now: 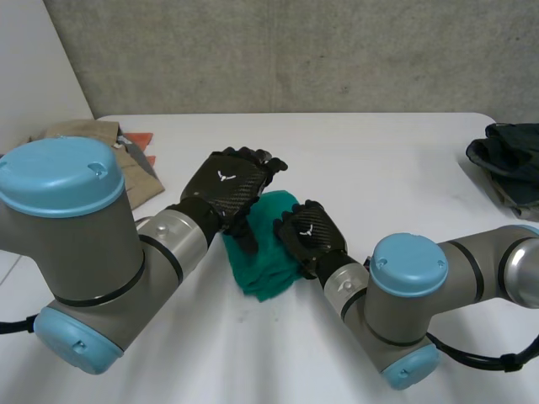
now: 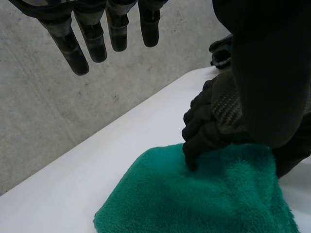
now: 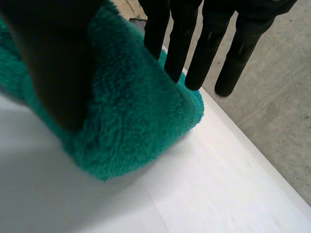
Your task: Fold the laundry.
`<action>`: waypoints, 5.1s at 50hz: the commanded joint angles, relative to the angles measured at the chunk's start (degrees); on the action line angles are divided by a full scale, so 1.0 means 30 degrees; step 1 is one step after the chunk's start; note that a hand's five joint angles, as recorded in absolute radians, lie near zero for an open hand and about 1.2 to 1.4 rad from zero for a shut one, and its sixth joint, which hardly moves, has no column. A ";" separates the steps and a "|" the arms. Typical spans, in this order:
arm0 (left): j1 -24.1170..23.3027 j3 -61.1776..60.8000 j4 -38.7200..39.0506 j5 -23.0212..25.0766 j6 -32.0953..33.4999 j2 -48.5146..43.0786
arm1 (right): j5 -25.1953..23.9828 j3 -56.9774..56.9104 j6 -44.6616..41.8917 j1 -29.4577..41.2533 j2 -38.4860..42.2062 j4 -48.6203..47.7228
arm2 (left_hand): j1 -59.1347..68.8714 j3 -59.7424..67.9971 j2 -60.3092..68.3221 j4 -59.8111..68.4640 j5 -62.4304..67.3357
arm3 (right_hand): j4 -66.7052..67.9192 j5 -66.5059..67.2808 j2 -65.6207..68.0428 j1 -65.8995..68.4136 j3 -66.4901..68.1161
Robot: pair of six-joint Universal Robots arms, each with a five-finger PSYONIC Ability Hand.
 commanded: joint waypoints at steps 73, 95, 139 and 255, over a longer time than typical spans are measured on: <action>-0.2508 0.1584 0.1436 0.0535 -0.0938 0.0220 | -1.0274 -0.8219 0.8969 -2.2141 0.3122 -0.4425 | -0.0191 -0.0410 -0.0300 -0.0233 -0.0621 | -0.9408 -0.8975 -0.9460 -0.9574 -0.9454; -0.2889 0.0207 0.1289 0.4314 -0.0909 0.3149 | 0.1826 -1.0591 -0.1550 -2.2442 -0.3587 0.7508 | -0.0304 -0.0522 -0.0412 -0.0345 -0.0733 | -0.9408 -0.8975 -0.9460 -0.9574 -0.9454; 1.4367 0.9640 0.4423 0.2704 0.9784 -1.2610 | -0.5557 0.7252 -0.2545 -0.7670 -0.8338 0.4632 | 0.9261 0.9043 0.9153 0.9220 0.8832 | -0.9408 -0.8975 -0.9460 -0.9574 -0.9454; -0.1954 -0.4451 0.1525 -0.3977 -0.3341 0.5229 | -0.1398 0.1455 -0.3335 -0.7056 -1.3290 1.1747 | 2.2902 2.2684 2.2794 2.2861 2.2473 | 1.3925 1.4358 1.3873 1.3759 1.3879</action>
